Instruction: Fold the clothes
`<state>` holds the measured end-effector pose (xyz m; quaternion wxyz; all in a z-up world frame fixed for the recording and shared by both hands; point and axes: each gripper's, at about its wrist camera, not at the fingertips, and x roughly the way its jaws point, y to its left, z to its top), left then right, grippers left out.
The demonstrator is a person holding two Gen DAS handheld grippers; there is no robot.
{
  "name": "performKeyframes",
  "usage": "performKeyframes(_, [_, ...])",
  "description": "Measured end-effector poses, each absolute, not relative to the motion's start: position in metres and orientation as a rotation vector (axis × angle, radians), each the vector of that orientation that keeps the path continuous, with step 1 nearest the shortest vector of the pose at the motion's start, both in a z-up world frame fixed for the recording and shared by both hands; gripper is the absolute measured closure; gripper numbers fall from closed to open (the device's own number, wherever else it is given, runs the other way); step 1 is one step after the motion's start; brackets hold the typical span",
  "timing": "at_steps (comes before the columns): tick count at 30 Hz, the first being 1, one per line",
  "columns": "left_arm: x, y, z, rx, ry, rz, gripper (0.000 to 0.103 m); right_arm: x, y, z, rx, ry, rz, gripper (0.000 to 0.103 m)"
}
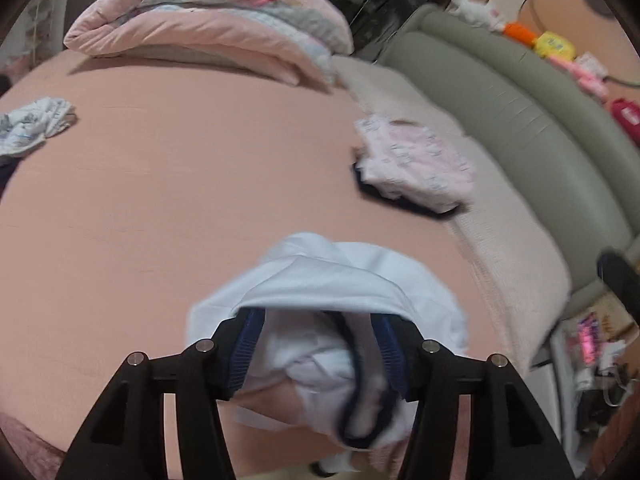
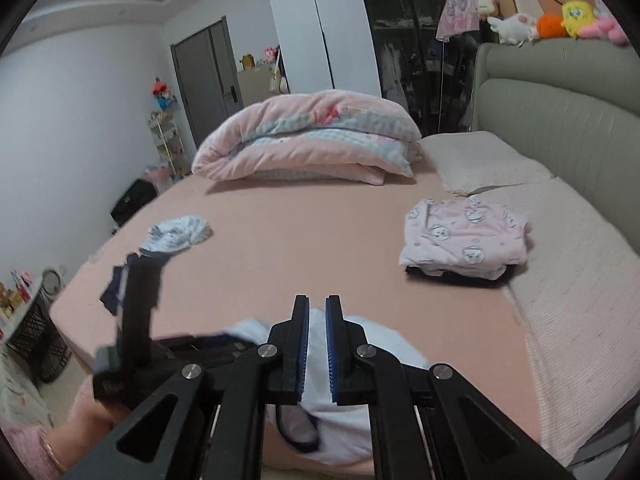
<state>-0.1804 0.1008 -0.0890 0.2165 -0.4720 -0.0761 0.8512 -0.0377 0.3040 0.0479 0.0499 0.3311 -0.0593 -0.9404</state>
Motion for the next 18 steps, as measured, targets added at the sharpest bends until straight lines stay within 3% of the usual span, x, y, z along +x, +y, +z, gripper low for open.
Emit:
performKeyframes(6, [-0.178, 0.088, -0.101, -1.333, -0.169, 2.342, 0.051, -0.052, 0.287, -0.021, 1.349, -0.201, -2.676, 0.094])
performKeyframes(8, [-0.178, 0.088, -0.103, -1.332, -0.19, 2.324, 0.051, -0.059, 0.279, -0.054, 1.48, -0.179, -2.607, 0.075])
performKeyframes(10, [-0.177, 0.088, -0.106, -1.331, -0.211, 2.306, 0.051, -0.065, 0.273, -0.081, 1.584, -0.18, -2.535, 0.072])
performKeyframes(11, [-0.177, 0.088, -0.108, -1.33, -0.222, 2.297, 0.06, -0.067, 0.27, -0.089, 1.615, -0.179, -2.514, 0.072])
performKeyframes(12, [-0.178, 0.089, -0.108, -1.329, -0.24, 2.281, 0.078, -0.069, 0.266, -0.097, 1.646, -0.173, -2.495, 0.071])
performKeyframes(14, [-0.182, 0.091, -0.105, -1.314, -0.278, 2.252, 0.095, -0.073, 0.262, -0.106, 1.679, -0.153, -2.491, 0.071])
performKeyframes(18, [-0.18, 0.09, -0.095, -1.277, -0.223, 2.319, 0.097, -0.08, 0.268, -0.106, 1.652, -0.103, -2.641, 0.071])
